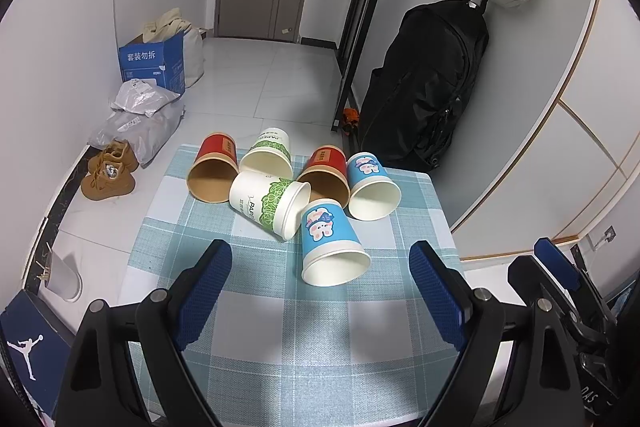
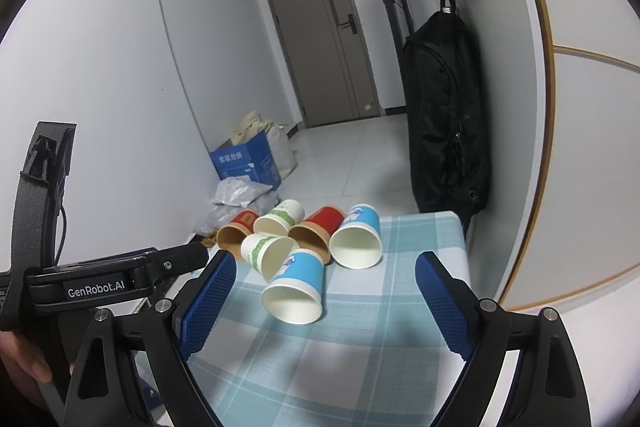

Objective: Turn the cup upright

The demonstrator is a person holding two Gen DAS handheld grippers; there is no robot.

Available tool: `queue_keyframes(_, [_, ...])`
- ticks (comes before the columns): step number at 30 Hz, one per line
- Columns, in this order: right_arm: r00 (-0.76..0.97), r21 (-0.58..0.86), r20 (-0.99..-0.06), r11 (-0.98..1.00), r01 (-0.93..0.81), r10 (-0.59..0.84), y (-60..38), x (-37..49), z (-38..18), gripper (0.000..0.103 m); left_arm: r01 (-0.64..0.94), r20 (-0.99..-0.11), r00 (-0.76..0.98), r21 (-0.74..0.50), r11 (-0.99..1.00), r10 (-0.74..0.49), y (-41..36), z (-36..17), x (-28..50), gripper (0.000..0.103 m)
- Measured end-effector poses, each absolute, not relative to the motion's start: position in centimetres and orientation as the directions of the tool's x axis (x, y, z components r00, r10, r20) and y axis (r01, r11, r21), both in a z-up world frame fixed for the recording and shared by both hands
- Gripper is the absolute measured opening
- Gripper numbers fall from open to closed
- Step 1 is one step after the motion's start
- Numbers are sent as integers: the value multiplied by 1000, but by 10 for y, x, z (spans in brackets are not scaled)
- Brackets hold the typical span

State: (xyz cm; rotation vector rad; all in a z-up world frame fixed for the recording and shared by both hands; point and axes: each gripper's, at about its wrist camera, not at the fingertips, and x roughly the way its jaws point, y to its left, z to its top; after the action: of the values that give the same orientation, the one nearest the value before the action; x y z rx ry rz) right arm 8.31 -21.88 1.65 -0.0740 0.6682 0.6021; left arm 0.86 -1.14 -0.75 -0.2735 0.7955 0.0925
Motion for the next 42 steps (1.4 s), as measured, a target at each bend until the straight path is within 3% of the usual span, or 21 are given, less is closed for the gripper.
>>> queue_keyframes(25, [612, 142, -633, 848, -510, 474, -222, 88, 12, 92, -183, -737, 668, -293, 939, -100, -7, -19, 35, 87])
queue_keyframes(31, [606, 142, -654, 860, -490, 453, -225, 100, 7, 92, -213, -779, 607, -353, 911, -160, -5, -42, 69, 87])
queue_keyframes(42, [566, 142, -695, 857, -496, 443, -224, 123, -4, 92, -270, -878, 441, -327, 906, -186, -8, -84, 101, 87])
